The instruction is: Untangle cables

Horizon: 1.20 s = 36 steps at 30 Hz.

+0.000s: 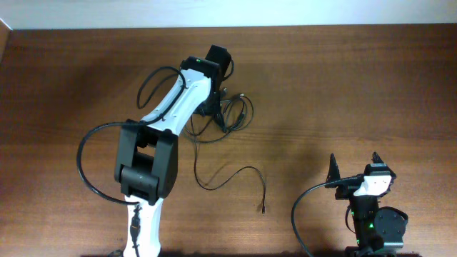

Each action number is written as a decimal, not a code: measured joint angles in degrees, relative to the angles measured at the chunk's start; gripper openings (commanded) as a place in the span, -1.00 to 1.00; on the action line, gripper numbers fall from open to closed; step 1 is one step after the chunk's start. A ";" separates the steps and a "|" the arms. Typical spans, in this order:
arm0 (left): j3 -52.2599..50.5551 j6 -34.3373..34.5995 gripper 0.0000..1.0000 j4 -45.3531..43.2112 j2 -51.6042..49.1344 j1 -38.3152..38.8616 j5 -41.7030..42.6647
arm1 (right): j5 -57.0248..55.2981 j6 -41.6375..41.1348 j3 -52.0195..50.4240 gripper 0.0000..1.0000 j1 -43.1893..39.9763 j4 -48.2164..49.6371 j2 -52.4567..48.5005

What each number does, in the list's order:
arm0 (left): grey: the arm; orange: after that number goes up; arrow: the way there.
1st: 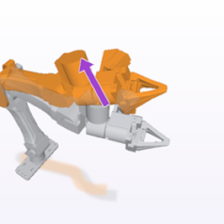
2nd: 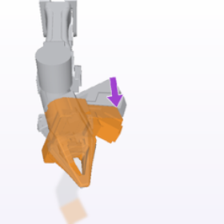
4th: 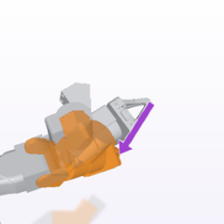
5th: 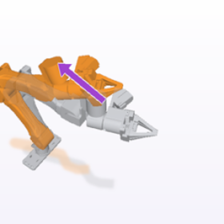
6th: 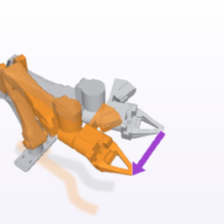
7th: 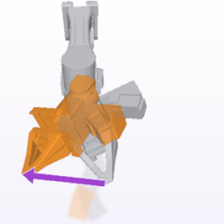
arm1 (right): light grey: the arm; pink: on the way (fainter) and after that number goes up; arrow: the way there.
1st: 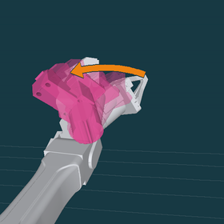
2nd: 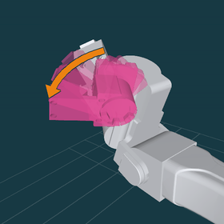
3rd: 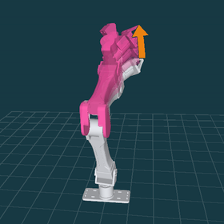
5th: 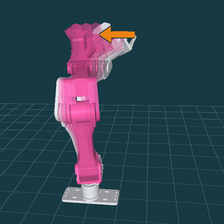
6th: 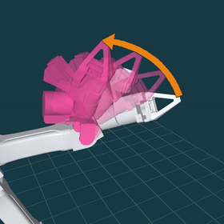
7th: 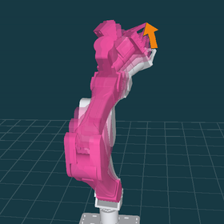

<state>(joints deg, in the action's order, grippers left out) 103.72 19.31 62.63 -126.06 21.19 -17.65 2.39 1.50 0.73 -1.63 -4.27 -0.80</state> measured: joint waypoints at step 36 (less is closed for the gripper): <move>-5.51 0.00 -1.00 -5.68 1.73 -2.89 1.38 | 0.00 0.02 0.00 0.97 0.00 -0.02 0.00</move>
<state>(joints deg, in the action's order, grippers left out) 98.21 19.31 56.95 -124.33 18.31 -16.27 2.39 1.52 0.73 -1.63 -4.29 -0.80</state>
